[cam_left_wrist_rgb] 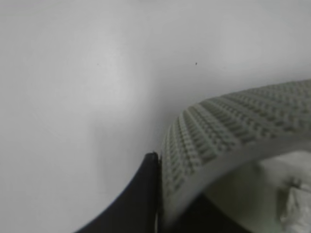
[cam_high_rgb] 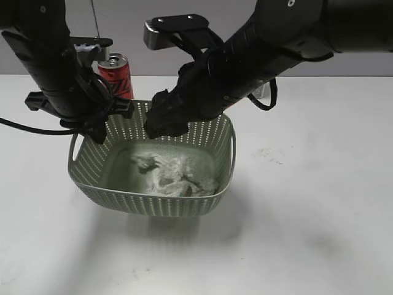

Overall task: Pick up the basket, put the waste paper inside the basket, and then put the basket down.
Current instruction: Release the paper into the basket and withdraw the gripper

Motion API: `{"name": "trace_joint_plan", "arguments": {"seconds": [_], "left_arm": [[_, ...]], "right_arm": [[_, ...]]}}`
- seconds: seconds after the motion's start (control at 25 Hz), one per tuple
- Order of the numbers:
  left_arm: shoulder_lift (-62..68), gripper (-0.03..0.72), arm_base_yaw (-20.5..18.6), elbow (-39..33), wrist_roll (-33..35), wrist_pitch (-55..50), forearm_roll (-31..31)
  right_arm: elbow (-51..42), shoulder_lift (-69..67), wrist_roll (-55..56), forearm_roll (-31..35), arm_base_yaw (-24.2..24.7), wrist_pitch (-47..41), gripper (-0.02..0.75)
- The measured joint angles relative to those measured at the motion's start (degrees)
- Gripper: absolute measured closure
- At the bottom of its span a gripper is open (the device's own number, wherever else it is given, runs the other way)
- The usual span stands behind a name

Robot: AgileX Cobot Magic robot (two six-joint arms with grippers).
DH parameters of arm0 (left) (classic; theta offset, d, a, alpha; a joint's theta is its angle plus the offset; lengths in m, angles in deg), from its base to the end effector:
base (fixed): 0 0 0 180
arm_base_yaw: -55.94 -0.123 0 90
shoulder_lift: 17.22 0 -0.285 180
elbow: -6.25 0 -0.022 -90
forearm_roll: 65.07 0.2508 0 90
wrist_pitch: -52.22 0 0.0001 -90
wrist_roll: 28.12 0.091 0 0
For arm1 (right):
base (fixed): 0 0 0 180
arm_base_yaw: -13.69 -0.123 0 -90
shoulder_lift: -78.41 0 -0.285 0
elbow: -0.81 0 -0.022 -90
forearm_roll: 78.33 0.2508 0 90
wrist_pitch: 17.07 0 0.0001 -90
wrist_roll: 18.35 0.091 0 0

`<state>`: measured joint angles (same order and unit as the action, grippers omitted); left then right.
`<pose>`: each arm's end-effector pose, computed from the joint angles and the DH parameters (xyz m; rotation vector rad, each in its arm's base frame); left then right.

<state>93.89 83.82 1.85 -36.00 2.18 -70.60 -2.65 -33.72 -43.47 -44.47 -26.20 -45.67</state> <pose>0.3161 -0.1749 0.2129 0.4309 2.8862 -0.2272 0.2909 0.2748 0.2313 -0.8652 2.3658 0.6683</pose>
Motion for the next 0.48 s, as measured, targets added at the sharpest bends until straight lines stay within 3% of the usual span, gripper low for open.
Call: {"name": "trace_joint_plan", "arguments": {"seconds": [0.08, 0.16, 0.32, 0.48], "left_arm": [[0.00, 0.687, 0.00, 0.00, 0.01, 0.00, -0.05], [0.00, 0.687, 0.00, 0.00, -0.01, 0.00, -0.06], [0.00, 0.687, 0.00, 0.00, -0.01, 0.00, -0.14], [0.00, 0.688, 0.00, 0.00, 0.05, -0.05, -1.76]], "right_arm": [[0.01, 0.00, 0.00, -0.05, 0.00, 0.00, 0.146], [0.01, 0.17, 0.33, -1.44, 0.27, 0.00, 0.089], [0.01, 3.20, 9.15, -8.82, 3.03, -0.41, 0.093], [0.07, 7.05, 15.15, -16.08, 11.48, -5.26, 0.106]]}}
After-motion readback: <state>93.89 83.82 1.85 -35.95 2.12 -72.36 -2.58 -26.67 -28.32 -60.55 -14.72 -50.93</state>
